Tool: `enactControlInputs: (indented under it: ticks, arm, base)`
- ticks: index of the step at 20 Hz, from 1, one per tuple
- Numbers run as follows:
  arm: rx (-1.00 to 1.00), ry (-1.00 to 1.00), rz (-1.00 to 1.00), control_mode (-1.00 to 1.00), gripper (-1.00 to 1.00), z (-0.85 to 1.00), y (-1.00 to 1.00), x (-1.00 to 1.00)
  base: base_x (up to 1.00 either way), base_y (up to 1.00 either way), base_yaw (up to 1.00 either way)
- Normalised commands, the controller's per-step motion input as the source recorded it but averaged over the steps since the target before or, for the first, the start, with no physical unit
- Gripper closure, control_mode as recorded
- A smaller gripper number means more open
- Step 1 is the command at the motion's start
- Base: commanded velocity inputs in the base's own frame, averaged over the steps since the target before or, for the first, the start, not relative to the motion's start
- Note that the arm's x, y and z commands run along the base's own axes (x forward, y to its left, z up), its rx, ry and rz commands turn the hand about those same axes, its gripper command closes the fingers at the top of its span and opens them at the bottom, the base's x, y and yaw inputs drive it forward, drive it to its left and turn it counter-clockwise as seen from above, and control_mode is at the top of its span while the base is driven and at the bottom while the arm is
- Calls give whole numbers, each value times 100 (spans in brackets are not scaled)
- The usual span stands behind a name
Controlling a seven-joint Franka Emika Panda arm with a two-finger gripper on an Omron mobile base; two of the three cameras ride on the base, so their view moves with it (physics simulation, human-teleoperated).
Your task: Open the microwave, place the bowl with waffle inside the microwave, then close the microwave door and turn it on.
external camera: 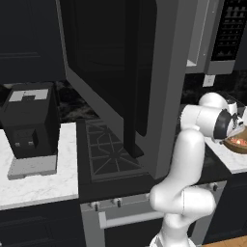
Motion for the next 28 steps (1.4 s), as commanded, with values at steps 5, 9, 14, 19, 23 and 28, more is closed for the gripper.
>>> enactControlInputs:
  ticks: [5,9,14,19,23,28]
  arm:
    - [1,-9,9,-100,100,45,24,-47]
    - [-2,-17,33,-100,100,100,51,-59]
    - [-9,-5,52,-100,100,100,69,-61]
    - [-5,0,61,-100,100,98,76,-52]
    - [0,-5,58,-100,100,47,46,-43]
    - [0,-4,4,-100,100,0,4,-8]
  base:
    - [0,0,0]
    - [0,0,0]
    - [0,0,0]
    - [0,0,0]
    - [0,0,0]
    - [0,0,0]
